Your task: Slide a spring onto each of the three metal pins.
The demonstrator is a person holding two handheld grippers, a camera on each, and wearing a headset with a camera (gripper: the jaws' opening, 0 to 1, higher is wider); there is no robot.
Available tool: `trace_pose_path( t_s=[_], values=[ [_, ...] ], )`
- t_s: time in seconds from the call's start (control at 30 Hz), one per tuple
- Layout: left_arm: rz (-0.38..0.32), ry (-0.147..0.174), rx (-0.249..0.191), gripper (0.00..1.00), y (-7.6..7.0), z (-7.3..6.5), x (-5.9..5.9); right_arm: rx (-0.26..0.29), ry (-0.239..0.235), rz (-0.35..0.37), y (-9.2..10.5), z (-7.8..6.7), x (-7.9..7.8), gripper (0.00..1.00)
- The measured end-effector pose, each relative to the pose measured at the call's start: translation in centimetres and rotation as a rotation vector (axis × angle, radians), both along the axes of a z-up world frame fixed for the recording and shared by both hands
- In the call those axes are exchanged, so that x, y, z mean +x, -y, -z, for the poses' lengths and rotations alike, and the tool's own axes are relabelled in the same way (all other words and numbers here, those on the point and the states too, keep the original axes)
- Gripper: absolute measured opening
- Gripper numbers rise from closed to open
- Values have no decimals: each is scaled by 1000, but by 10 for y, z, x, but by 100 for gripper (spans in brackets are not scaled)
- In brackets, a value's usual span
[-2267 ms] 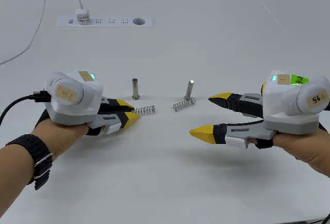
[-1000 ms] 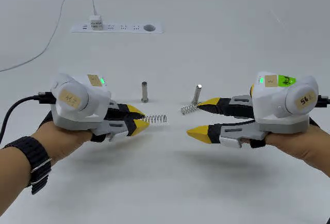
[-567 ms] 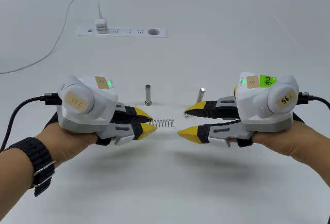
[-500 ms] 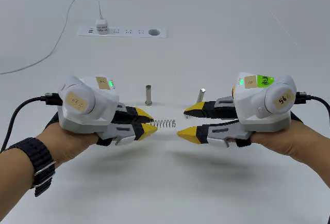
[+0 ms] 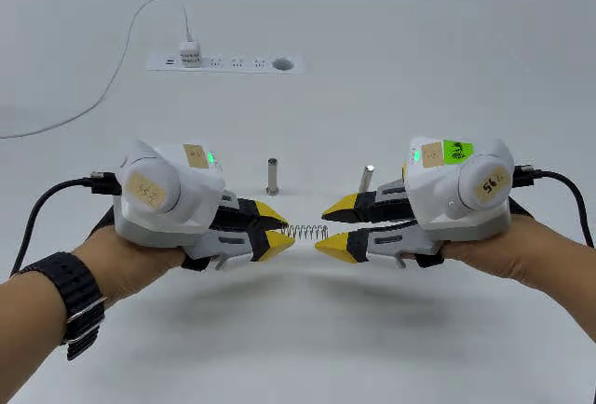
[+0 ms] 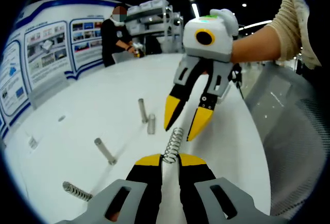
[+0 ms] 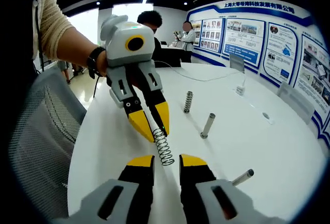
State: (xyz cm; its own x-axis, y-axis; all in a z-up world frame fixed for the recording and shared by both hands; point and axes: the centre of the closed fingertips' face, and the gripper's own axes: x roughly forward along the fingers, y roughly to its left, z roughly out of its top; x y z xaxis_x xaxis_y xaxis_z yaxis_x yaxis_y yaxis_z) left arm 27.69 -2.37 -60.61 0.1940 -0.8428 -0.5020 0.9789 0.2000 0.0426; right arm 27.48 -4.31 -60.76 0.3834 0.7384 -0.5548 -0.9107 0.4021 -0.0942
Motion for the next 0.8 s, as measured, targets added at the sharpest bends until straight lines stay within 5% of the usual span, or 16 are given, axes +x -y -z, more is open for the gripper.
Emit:
trace_pose_path(
  t_s=[0.8],
  values=[
    [41,-5,-20,11,7,-10,-9,-45,23,-36,-1,6,-8,13]
  ],
)
